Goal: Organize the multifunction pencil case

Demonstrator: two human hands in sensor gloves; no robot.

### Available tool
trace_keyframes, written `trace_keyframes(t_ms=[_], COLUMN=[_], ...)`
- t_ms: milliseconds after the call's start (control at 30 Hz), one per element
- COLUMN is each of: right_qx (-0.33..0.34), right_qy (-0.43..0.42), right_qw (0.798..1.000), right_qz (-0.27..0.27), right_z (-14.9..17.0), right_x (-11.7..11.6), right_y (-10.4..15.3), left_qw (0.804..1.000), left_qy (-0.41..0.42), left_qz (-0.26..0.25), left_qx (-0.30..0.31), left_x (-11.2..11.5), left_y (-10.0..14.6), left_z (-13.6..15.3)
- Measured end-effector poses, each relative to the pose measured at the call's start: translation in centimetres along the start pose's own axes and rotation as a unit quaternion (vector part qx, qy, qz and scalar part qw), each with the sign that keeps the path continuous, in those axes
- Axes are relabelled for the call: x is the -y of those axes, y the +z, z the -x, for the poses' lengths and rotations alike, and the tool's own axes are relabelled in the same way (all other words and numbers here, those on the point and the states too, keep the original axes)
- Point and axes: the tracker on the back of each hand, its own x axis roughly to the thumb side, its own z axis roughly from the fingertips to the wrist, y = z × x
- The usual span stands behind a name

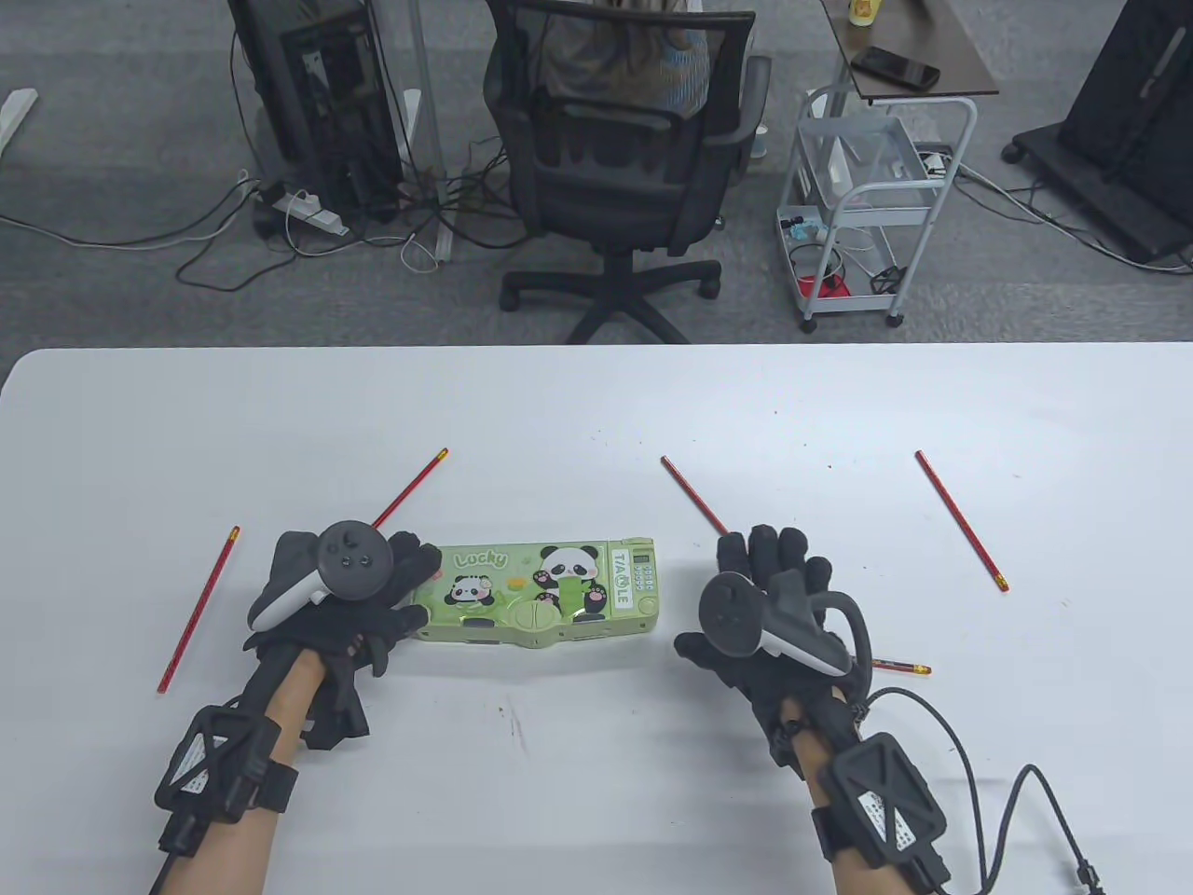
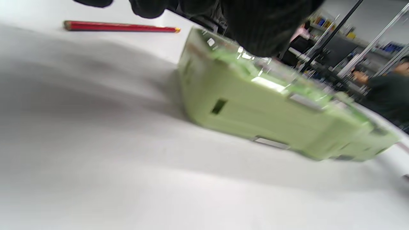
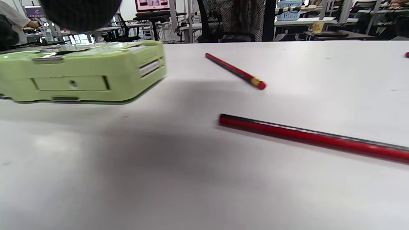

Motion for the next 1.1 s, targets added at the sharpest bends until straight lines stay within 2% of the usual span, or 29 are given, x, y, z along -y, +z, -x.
trace_keyframes(t_ms=[67, 133, 233, 367, 533, 667, 733, 1000, 1100], right_qx=[-0.008, -0.012, -0.005, 0.001, 0.0, -0.001, -0.003, -0.002, -0.002], right_qy=[-0.001, -0.013, -0.03, -0.037, -0.047, -0.058, -0.06, -0.065, -0.071], right_qw=[1.0, 1.0, 0.999, 0.999, 0.998, 0.998, 0.998, 0.998, 0.997], right_qz=[0.002, 0.005, 0.017, 0.024, 0.03, 0.026, 0.025, 0.021, 0.022], right_z=[1.1, 1.7, 2.1, 1.9, 2.1, 2.5, 2.7, 2.7, 2.7], right_x=[0.0, 0.2, 0.8, 1.1, 1.1, 0.9, 0.9, 0.8, 0.7], right_y=[0.2, 0.2, 0.3, 0.7, 0.9, 0.8, 0.8, 0.8, 0.8], left_qw=[1.0, 0.999, 0.996, 0.97, 0.954, 0.941, 0.938, 0.956, 0.961], left_qy=[0.008, -0.011, -0.087, -0.206, -0.244, -0.269, -0.288, -0.282, -0.271], left_qz=[-0.019, -0.017, 0.026, 0.116, 0.159, 0.194, 0.181, 0.079, 0.057], left_qx=[0.022, 0.035, 0.014, -0.051, -0.065, -0.066, -0.071, 0.002, 0.016], left_x=[-0.5, -0.5, 0.4, 1.5, 2.5, 4.4, 4.7, 4.4, 4.2], left_y=[0.5, 0.6, -0.7, -3.7, -6.7, -8.5, -8.7, -8.2, -7.8], left_z=[-1.1, -2.3, -4.4, -6.2, -7.4, -7.8, -8.0, -7.9, -7.7])
